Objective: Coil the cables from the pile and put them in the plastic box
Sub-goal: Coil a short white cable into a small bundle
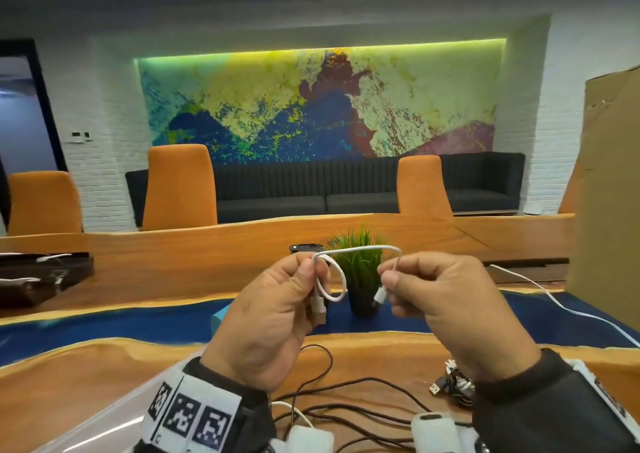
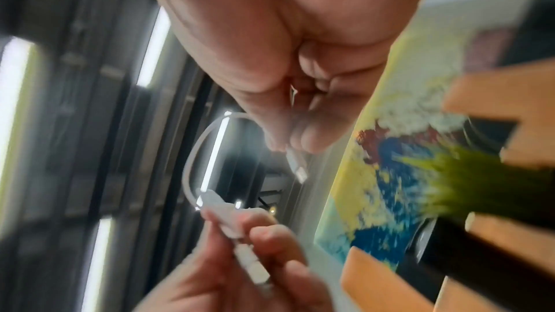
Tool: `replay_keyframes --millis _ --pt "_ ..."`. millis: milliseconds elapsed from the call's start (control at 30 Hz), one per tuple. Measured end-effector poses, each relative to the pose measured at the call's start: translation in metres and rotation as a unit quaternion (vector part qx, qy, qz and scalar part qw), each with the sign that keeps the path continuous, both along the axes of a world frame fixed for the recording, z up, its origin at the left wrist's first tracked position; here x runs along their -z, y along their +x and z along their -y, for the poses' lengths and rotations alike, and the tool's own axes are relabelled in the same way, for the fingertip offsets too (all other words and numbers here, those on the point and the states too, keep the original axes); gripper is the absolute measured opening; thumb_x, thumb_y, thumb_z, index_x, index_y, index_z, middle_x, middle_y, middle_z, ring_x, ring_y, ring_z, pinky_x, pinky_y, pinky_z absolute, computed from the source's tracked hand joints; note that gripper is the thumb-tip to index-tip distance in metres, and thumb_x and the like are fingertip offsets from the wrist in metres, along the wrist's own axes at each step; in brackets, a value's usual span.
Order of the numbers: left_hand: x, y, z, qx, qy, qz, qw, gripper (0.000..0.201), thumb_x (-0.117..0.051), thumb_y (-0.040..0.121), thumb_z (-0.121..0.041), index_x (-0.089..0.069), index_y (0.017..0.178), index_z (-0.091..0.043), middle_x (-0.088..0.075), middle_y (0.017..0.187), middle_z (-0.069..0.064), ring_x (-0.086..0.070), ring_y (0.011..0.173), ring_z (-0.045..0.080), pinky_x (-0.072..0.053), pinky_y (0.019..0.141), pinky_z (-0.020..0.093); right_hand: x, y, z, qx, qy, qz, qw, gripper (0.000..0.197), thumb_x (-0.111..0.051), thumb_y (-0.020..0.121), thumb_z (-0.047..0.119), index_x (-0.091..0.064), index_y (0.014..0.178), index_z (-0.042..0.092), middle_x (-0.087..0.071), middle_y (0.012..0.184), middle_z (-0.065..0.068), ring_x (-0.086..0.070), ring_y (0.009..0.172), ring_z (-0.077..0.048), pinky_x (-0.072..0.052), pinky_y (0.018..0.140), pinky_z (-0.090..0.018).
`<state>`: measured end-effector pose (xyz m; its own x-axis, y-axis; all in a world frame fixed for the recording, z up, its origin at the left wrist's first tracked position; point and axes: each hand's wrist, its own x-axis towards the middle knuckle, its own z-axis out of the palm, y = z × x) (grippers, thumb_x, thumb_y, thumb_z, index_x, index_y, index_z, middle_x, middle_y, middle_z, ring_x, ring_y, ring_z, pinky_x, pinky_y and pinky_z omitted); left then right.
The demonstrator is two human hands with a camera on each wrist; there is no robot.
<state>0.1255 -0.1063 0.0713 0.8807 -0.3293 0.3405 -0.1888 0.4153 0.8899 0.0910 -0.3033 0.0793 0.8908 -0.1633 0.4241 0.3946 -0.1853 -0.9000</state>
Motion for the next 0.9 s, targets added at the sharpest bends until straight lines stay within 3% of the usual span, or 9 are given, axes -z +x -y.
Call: replay_keyframes --millis 100,233,333,500,600,700,767,833,900 --pt "0.002 -0.002 0.008 -0.018 0.037 0.020 0.999 0.025 -0.051 0.094 -0.027 -0.073 0.084 -0.019 -0.058 0.079 0.005 -0.045 0.072 0.017 -0.035 0.066 0.030 0.000 0.000 -0.007 -0.067 0.154 -0.024 0.986 0.008 -0.067 0.085 0.004 -0.073 0.089 0.009 -0.071 0.075 -0.009 -0.066 0.066 -0.017 -0.056 0.057 -0.026" --pt "0.004 -0.005 0.018 -0.054 0.043 0.037 0.997 0.023 -0.056 0.090 -0.027 -0.077 0.083 -0.022 -0.059 0.076 0.005 -0.045 0.066 0.013 -0.038 0.061 0.025 0.002 0.000 -0.015 -0.131 0.235 -0.077 0.960 0.022 -0.068 0.075 0.017 -0.069 0.095 0.007 -0.071 0.080 -0.010 -0.066 0.066 -0.015 -0.056 0.058 -0.026" --pt "0.005 -0.007 0.021 -0.074 0.057 0.052 0.994 0.022 -0.056 0.087 -0.032 -0.075 0.083 -0.023 -0.062 0.077 0.006 -0.049 0.066 0.017 -0.041 0.057 0.025 0.004 -0.004 -0.017 -0.222 0.234 -0.123 0.938 0.023 -0.066 0.079 0.024 -0.074 0.095 0.009 -0.066 0.083 -0.008 -0.058 0.066 -0.012 -0.048 0.056 -0.026" --pt "0.009 -0.006 0.017 -0.085 0.107 0.075 0.988 0.028 -0.052 0.090 -0.042 -0.070 0.092 -0.021 -0.060 0.084 0.011 -0.051 0.076 0.026 -0.049 0.072 0.037 0.009 -0.008 -0.012 -0.357 0.160 -0.172 0.904 0.016 -0.065 0.086 0.029 -0.066 0.094 0.015 -0.056 0.089 -0.008 -0.049 0.070 -0.015 -0.035 0.059 -0.028" --pt "0.008 -0.007 0.015 -0.123 0.151 0.097 0.976 0.027 -0.047 0.099 -0.033 -0.068 0.094 -0.017 -0.058 0.077 0.004 -0.049 0.065 0.010 -0.046 0.058 0.020 0.005 -0.009 -0.009 -0.298 0.080 -0.164 0.937 0.010 -0.071 0.084 0.014 -0.067 0.093 0.013 -0.059 0.076 -0.008 -0.047 0.055 -0.011 -0.037 0.046 -0.020" --pt "0.005 -0.002 0.008 -0.168 0.177 0.091 0.965 0.030 -0.045 0.102 -0.030 -0.070 0.090 -0.019 -0.060 0.074 -0.004 -0.050 0.067 0.009 -0.046 0.060 0.025 -0.003 -0.009 0.000 -0.197 0.071 -0.140 0.968 0.025 -0.069 0.081 0.006 -0.069 0.106 0.010 -0.061 0.071 -0.007 -0.046 0.051 -0.011 -0.038 0.043 -0.019" --pt "0.001 0.003 -0.001 -0.175 0.156 0.047 0.971 0.029 -0.047 0.101 -0.029 -0.071 0.092 -0.017 -0.058 0.074 -0.003 -0.048 0.069 0.012 -0.043 0.061 0.028 -0.006 -0.006 0.009 -0.034 -0.032 -0.087 0.995 0.016 -0.068 0.087 0.007 -0.072 0.101 0.015 -0.065 0.070 0.000 -0.051 0.054 -0.009 -0.043 0.048 -0.021" --pt "-0.004 0.005 -0.009 -0.126 0.104 0.001 0.987 0.025 -0.051 0.097 -0.027 -0.070 0.094 -0.011 -0.056 0.073 0.002 -0.048 0.067 0.014 -0.043 0.057 0.027 -0.003 0.000 0.016 0.149 -0.182 -0.006 0.972 0.010 -0.067 0.091 0.016 -0.073 0.091 0.024 -0.065 0.072 0.009 -0.057 0.064 -0.007 -0.051 0.060 -0.026" --pt "-0.006 0.004 -0.011 -0.057 0.062 -0.012 0.996 0.023 -0.055 0.091 -0.026 -0.068 0.095 -0.007 -0.056 0.073 0.005 -0.050 0.064 0.014 -0.044 0.054 0.025 0.000 0.003 0.015 0.212 -0.225 0.043 0.950 0.012 -0.063 0.093 0.019 -0.070 0.089 0.027 -0.065 0.077 0.010 -0.062 0.076 -0.009 -0.057 0.070 -0.034"
